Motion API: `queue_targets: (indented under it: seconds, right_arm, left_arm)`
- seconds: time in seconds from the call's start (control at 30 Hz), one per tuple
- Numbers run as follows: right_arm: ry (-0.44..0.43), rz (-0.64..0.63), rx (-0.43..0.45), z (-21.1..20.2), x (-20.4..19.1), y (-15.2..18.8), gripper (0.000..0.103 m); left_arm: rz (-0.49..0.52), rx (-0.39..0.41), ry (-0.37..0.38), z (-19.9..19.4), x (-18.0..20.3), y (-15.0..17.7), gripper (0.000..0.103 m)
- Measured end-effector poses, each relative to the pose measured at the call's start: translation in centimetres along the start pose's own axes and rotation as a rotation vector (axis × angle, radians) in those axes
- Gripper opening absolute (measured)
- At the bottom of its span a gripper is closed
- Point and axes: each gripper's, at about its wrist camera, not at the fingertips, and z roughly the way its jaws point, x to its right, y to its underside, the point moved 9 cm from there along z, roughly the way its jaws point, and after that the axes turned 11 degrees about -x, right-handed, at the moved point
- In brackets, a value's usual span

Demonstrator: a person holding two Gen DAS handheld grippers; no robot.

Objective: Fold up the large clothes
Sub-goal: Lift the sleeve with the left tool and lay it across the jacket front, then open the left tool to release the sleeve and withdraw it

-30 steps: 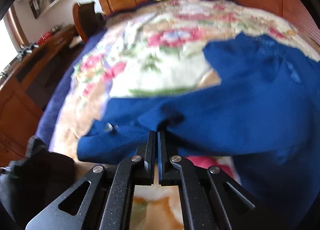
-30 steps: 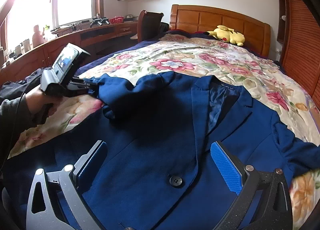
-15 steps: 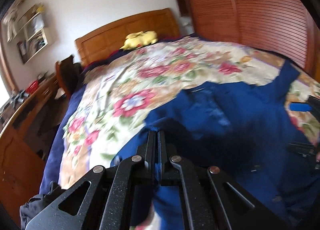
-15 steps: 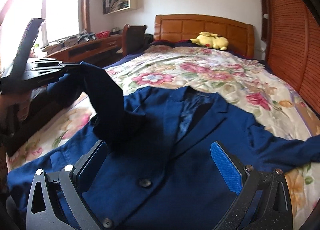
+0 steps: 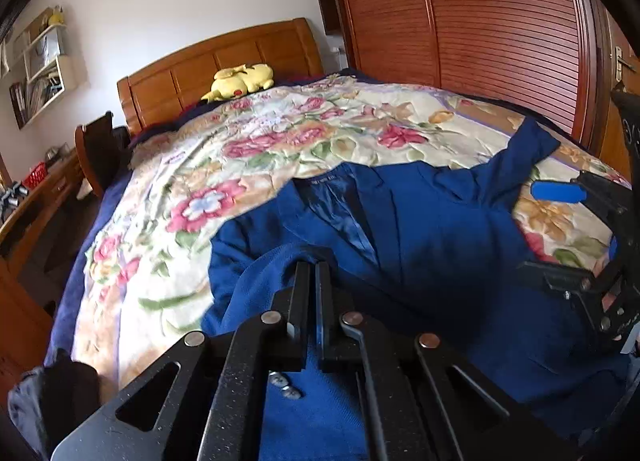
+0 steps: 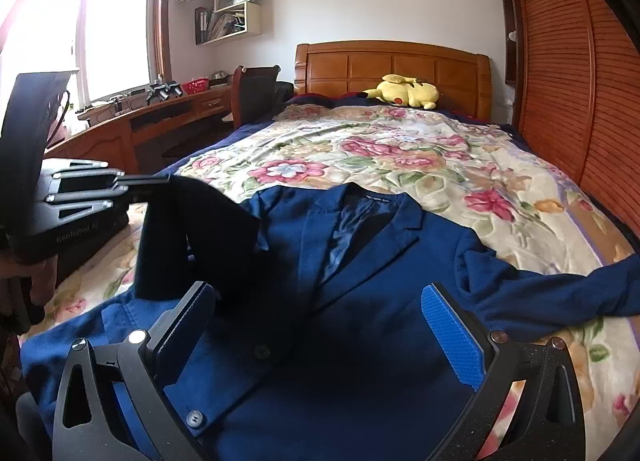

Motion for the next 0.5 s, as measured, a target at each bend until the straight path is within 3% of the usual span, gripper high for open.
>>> queue_targets:
  seconds: [0.2,0.43,0.5]
  right_arm:
    - [0.002,0.015,0.021,-1.1,0.6,-0.4,0.103]
    - [-0.013,0.005,0.039,-1.8,-0.4,0.0,0.103]
    - [-0.017,-0.002,0.031,-1.4,-0.6,0.2,0.103]
  left_arm:
    - [-0.012,0.035,-0.006,-2.1,1.2,1.3,0.003]
    - [-0.08,0.109,0.007,-5.8,0.1,2.7,0.042]
    - [-0.092,0.126,-0.01,-6.4,-0.5,3.3,0.047]
